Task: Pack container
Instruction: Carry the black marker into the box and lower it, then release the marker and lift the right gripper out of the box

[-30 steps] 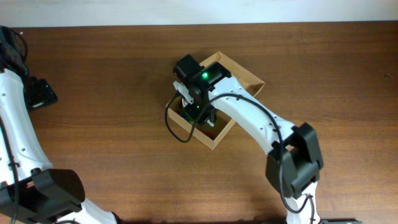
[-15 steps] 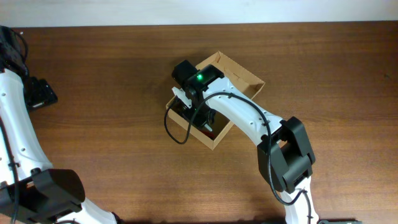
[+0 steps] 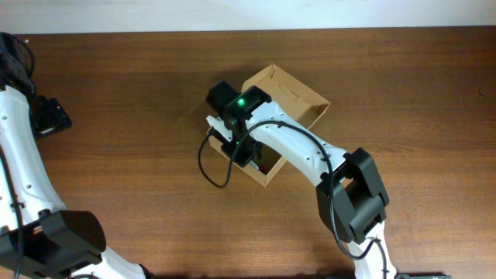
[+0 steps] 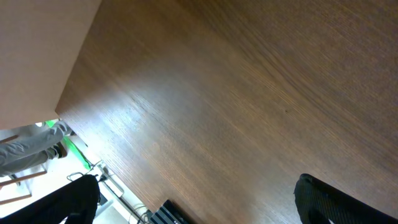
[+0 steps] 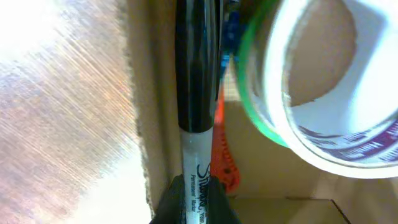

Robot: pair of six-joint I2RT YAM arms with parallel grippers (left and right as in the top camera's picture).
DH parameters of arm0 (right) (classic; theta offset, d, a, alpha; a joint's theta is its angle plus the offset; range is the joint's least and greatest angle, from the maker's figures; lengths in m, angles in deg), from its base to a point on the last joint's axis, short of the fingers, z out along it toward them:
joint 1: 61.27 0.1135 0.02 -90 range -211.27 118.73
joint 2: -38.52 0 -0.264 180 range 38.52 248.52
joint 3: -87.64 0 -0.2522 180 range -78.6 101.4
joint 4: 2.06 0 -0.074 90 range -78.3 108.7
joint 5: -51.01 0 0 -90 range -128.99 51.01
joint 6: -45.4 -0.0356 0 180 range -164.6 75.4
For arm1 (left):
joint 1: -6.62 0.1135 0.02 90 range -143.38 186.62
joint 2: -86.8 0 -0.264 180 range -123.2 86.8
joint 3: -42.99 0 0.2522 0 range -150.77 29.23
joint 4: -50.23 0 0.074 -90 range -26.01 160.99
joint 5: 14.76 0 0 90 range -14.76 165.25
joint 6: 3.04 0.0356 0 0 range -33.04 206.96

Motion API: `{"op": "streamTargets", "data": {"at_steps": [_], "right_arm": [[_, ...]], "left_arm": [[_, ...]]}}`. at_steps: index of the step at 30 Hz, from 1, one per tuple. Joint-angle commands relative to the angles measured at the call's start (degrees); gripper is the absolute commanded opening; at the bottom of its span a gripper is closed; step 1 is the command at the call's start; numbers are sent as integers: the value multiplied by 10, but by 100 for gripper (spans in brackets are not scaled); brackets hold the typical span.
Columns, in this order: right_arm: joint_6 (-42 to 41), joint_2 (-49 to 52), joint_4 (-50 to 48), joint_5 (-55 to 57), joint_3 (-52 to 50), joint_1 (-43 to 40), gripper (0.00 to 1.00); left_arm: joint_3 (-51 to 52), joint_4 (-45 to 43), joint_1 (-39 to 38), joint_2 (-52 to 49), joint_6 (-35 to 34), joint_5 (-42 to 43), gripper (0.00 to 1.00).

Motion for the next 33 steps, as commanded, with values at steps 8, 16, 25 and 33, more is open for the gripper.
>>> {"op": "streamTargets", "data": {"at_steps": [8, 16, 25, 33], "right_arm": [[7, 10, 0, -9, -2, 11, 20], [7, 3, 7, 34, 12, 10, 34], [4, -63, 118, 63, 207, 10, 39], [-26, -150, 202, 131, 391, -21, 44]], "left_arm": [[2, 0, 2, -6, 7, 0, 100], [2, 0, 2, -6, 7, 0, 100], [2, 0, 2, -6, 7, 0, 100], [2, 0, 2, -6, 7, 0, 100]]}}
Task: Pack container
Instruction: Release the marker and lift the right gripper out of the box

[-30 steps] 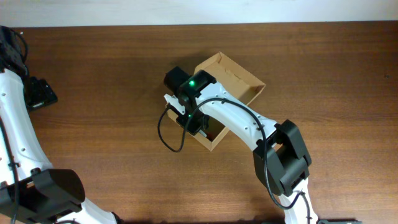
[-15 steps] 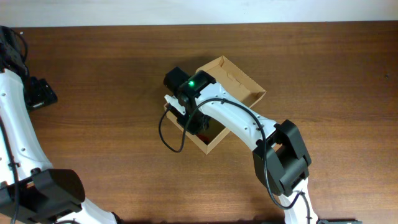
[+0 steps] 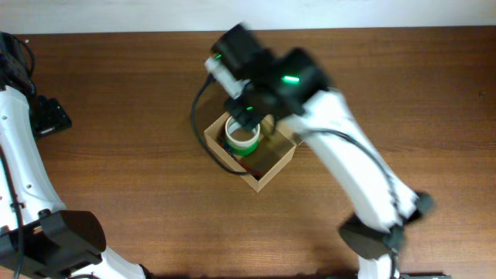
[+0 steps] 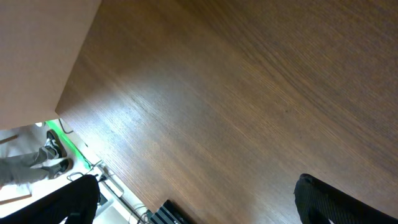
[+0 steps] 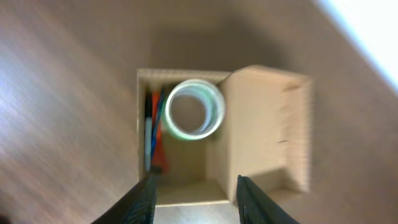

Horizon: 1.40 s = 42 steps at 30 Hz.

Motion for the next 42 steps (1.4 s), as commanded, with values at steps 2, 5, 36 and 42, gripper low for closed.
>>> {"op": "streamTargets", "data": {"at_steps": [2, 5, 36, 42], "right_arm": [[-24, -98, 19, 54, 33, -46, 44], [-58, -156, 29, 71, 25, -98, 43], [-218, -199, -272, -217, -643, -400, 4], [-231, -90, -316, -276, -643, -399, 4]], "left_arm": [[2, 0, 2, -6, 7, 0, 100], [2, 0, 2, -6, 7, 0, 100], [5, -2, -178, -6, 188, 310, 2], [5, -49, -284, -11, 187, 262, 2]]}}
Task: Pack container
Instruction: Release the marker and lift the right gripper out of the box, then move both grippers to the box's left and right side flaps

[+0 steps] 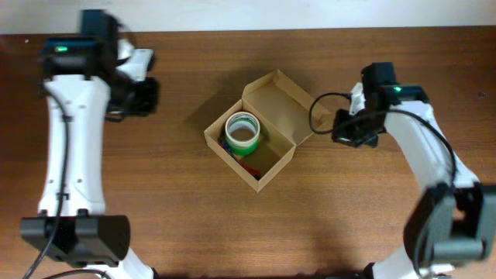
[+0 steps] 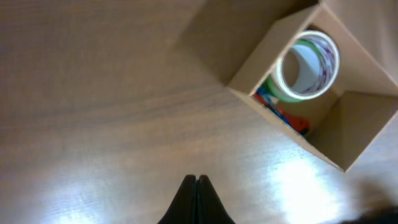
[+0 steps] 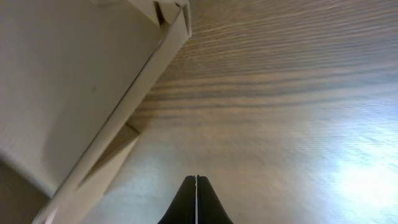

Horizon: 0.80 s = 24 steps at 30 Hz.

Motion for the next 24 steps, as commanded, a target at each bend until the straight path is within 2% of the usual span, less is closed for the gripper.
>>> {"op": "streamTargets", "data": {"at_steps": [1, 6, 12, 19, 24], "right_arm": [[-24, 58, -16, -57, 0, -4, 4], [-17, 102, -68, -99, 0, -3, 4], [1, 113, -218, -221, 0, -3, 4], [-84, 113, -378, -311, 0, -1, 4], [-86, 113, -418, -358, 0, 13, 4]], "left_arm": [[4, -20, -50, -13, 21, -62, 2], [4, -30, -82, -39, 17, -72, 2], [4, -31, -83, -86, 10, -72, 2], [4, -56, -83, -124, 10, -71, 1], [4, -93, -79, -130, 6, -72, 2]]}}
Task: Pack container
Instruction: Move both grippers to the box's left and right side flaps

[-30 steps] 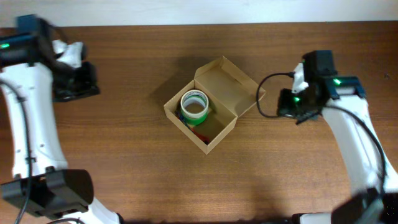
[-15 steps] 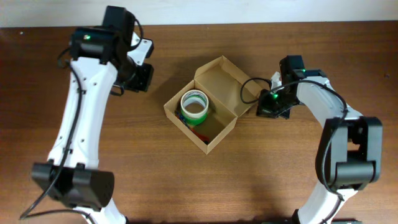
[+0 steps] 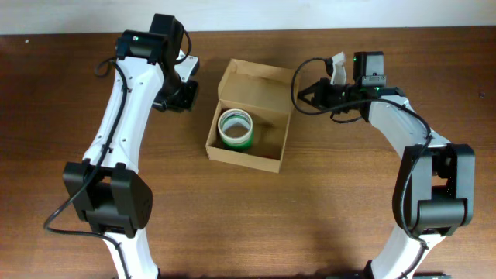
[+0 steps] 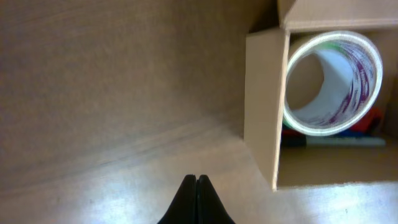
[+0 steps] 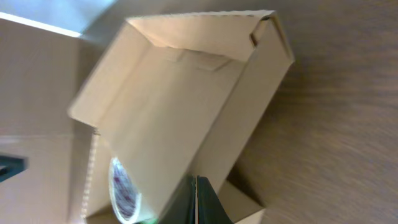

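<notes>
The open cardboard box stands mid-table with its lid raised at the far side. Inside lie a green-edged tape roll and a black marker with red and blue items beneath. My left gripper is shut and empty over bare wood just left of the box's left wall. My right gripper is shut and empty at the lid's right edge, with the lid and tape roll ahead of it.
The dark wooden table stretches around the box on all sides. A pale wall strip runs along the table's far edge. Both arms reach in from the front, one on each side of the box.
The box has turned from a diagonal stance to square with the table and shifted up-left. My left gripper has come right beside its left wall; my right gripper has moved up-left to the lid's edge.
My right gripper was shut on the black marker inside the box, the left arm parked far left. Then the right gripper stood open above the box, marker left inside. Later both grippers were shut on either side of the box. Now they flank it closely and it sits squared.
</notes>
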Robot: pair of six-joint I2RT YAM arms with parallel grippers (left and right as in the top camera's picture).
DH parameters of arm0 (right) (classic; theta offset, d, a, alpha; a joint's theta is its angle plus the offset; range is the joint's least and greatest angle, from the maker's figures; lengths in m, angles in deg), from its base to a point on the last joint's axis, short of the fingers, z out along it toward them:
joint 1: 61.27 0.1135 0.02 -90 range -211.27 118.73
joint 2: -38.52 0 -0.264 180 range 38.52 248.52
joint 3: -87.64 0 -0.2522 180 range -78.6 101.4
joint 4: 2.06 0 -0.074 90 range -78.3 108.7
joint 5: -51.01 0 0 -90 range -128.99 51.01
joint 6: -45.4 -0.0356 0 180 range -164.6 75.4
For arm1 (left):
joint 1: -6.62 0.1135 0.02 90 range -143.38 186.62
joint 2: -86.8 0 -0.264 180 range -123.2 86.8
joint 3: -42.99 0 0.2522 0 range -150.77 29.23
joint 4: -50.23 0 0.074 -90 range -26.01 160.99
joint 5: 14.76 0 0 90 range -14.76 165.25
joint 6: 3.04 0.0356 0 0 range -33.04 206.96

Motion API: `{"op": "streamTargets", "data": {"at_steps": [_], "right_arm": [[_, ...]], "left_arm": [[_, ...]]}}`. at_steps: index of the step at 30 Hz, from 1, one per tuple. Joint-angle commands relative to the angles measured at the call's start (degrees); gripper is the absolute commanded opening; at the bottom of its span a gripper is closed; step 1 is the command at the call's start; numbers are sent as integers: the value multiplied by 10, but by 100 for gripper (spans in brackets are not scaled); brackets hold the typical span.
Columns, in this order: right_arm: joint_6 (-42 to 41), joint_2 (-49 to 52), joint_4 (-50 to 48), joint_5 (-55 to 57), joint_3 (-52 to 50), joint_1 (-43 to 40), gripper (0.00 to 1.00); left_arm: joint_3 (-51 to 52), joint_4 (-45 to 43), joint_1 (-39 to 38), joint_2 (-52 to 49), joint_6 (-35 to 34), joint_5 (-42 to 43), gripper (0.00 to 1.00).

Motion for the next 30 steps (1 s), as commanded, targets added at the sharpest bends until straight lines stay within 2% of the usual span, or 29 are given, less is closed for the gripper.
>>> {"op": "streamTargets", "data": {"at_steps": [1, 7, 13, 20, 30], "right_arm": [[-17, 4, -17, -68, 3, 15, 4], [-17, 4, -18, -67, 3, 10, 4], [-19, 4, -12, -64, 3, -11, 4], [-19, 8, 38, -2, 3, -17, 4], [-14, 41, 91, 24, 3, 3, 4]], "left_arm": [[2, -27, 7, -7, 0, -3, 2], [2, -53, 27, -10, -15, 5, 2], [2, -60, 51, -54, -3, 127, 1], [2, -55, 64, -152, 5, 261, 2], [2, -109, 64, -228, 5, 354, 2]]}}
